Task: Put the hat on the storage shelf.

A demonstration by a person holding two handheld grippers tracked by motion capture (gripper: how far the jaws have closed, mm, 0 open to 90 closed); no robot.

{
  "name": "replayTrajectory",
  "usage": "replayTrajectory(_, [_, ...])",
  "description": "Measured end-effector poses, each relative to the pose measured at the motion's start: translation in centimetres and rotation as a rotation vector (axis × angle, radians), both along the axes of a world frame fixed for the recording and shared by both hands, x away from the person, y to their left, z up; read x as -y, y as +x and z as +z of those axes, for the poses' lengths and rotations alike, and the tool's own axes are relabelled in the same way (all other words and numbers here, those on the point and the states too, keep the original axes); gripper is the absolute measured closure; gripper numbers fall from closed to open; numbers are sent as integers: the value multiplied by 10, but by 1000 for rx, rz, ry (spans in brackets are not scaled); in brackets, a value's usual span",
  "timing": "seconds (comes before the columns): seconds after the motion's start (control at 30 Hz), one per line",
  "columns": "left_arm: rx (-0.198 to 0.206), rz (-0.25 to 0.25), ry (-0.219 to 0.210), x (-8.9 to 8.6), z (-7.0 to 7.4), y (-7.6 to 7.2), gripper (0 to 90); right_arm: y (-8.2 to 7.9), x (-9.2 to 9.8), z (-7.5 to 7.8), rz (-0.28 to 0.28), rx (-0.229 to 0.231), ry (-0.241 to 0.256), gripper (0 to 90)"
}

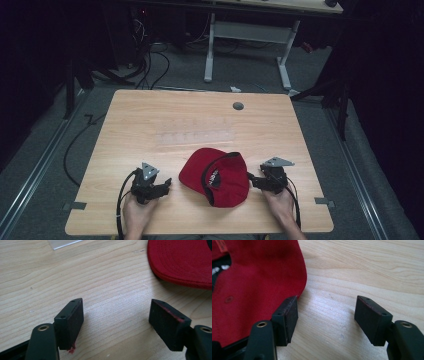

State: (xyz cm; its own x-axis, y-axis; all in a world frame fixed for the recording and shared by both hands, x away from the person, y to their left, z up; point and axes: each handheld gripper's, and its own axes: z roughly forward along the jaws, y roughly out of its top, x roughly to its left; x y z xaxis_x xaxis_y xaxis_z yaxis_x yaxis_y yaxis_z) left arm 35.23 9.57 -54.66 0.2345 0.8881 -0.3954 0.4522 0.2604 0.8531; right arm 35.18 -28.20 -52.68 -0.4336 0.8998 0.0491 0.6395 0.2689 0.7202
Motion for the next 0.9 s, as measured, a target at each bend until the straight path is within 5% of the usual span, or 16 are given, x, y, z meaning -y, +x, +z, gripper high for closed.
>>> replayTrajectory(0.43, [-1, 4, -1, 0, 0, 0, 282, 7, -16, 26, 96, 64, 121, 305])
replayTrajectory(0.9, [0, 6, -1, 0, 0, 1, 283, 36, -43, 30, 163, 29, 128, 290])
